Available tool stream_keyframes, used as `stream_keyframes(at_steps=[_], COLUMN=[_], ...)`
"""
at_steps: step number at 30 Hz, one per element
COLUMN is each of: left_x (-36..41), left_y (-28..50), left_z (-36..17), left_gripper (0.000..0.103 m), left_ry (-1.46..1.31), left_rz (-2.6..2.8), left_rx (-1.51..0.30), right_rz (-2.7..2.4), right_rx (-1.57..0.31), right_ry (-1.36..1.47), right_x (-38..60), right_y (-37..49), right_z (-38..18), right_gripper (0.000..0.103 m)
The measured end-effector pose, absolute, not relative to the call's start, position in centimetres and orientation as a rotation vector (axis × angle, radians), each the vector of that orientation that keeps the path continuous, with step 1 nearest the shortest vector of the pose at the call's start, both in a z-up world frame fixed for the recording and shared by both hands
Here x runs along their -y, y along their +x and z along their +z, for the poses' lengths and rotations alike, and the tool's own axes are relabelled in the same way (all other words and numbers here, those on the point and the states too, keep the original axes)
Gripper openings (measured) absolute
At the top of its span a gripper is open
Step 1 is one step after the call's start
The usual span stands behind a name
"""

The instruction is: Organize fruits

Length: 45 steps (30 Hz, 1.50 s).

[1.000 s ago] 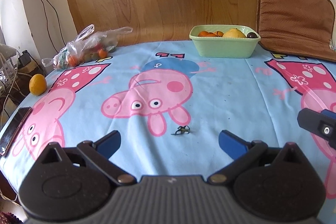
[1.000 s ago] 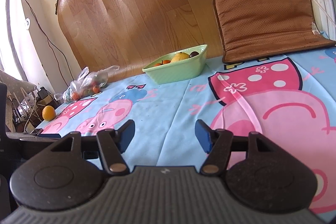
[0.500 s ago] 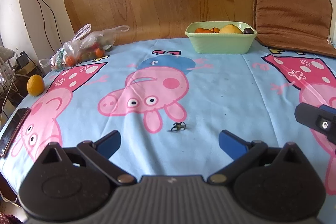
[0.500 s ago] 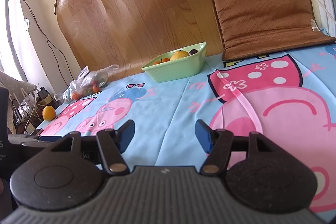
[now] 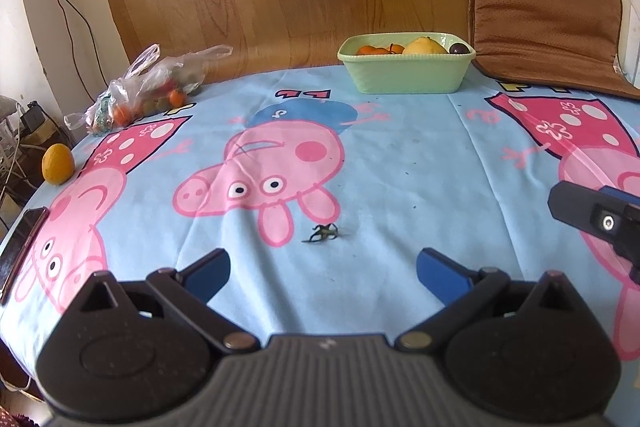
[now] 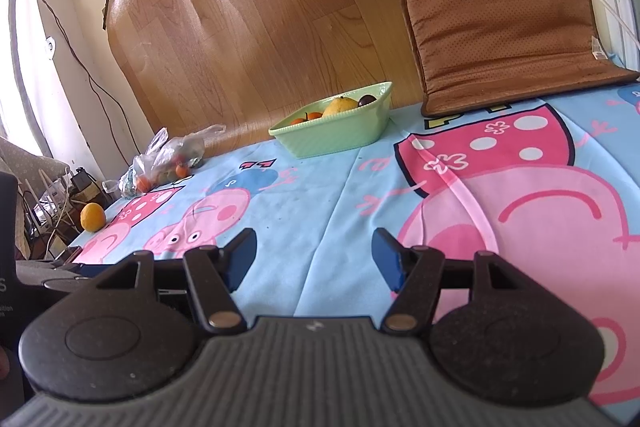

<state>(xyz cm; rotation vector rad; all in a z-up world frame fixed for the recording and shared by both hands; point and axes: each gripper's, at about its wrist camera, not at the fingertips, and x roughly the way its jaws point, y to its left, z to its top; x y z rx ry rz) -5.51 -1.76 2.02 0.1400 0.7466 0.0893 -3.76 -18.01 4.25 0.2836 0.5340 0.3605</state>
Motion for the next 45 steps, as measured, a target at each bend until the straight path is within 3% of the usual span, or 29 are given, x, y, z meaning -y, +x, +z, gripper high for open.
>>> stream_keyframes(at_steps=[45], left_x=[2.11], left_y=[-5.62], left_z=[1.75], left_gripper=[0.103], left_ry=[0.148], left_rz=[0.075], left_rx=[-0.750], right_rz=[0.362], right_rx=[-0.535], right_ry=[0.283], right_x=[18.10], right_y=[-3.72], right_z=[4.26], right_gripper=[0.066])
